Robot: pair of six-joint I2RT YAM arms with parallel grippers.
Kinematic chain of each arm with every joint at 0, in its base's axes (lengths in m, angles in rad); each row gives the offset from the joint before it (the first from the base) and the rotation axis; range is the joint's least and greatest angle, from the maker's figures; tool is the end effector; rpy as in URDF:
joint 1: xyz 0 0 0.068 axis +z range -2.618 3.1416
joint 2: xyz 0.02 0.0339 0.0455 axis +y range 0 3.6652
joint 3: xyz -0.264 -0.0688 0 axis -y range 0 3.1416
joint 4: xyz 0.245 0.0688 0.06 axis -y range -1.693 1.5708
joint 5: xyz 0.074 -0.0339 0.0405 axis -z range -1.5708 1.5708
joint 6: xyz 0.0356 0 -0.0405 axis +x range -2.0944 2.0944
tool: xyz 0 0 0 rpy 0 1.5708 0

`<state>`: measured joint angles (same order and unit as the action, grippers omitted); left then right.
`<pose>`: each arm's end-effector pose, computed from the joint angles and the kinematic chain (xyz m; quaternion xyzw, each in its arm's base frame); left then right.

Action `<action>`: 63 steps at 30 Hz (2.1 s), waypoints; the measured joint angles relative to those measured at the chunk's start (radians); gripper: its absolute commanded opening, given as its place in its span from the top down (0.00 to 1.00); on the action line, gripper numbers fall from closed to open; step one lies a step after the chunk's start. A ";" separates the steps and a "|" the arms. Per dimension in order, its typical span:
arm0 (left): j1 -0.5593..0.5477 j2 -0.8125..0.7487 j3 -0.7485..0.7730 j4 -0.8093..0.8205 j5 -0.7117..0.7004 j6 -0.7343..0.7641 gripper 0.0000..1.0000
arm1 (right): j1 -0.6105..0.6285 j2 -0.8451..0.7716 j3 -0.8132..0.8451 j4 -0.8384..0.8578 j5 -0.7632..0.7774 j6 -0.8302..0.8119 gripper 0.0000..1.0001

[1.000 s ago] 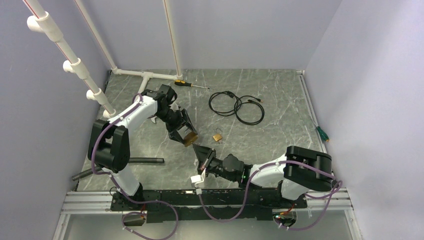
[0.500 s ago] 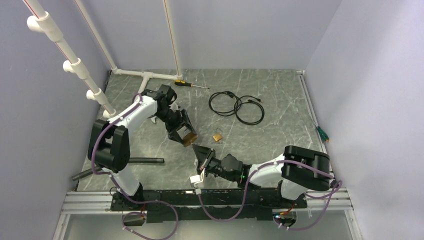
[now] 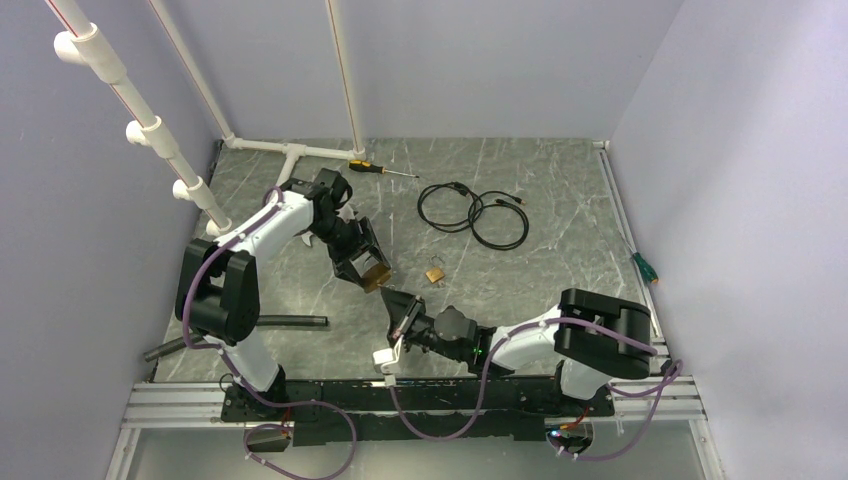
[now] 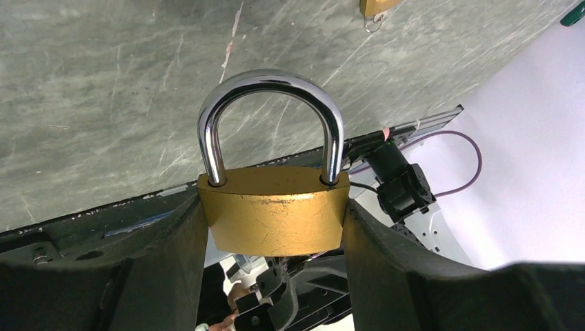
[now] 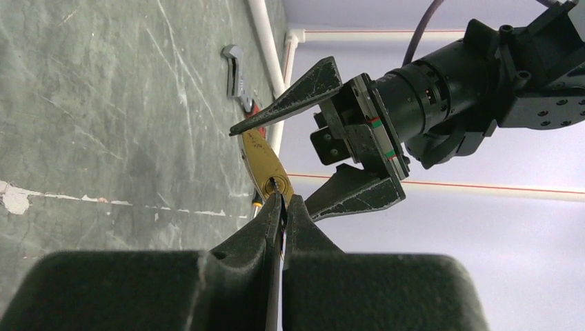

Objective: Unlock with the key

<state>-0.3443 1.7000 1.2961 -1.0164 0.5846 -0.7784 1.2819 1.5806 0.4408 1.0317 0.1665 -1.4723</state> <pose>0.2931 -0.1260 0.2317 0.1845 -0.9371 0.2816 0.0920 0.0877 0.2743 0.1682 -0.7171 0.1973 -0.1249 0.6567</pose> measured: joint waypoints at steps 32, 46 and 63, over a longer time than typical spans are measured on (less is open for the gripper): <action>0.020 0.026 0.000 0.113 -0.089 -0.001 1.00 | 0.005 0.133 0.186 -0.251 0.184 -0.249 1.00; 0.035 0.040 -0.024 0.206 -0.023 -0.031 1.00 | 0.005 0.209 0.200 -0.178 0.275 -0.346 1.00; 0.033 -0.041 -0.033 0.153 0.000 0.030 1.00 | 0.039 0.207 0.183 -0.104 0.258 -0.410 1.00</action>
<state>-0.3115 1.6588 1.2629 -0.8631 0.5842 -0.7486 1.3205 1.7874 0.6235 0.9276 0.4248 -1.8820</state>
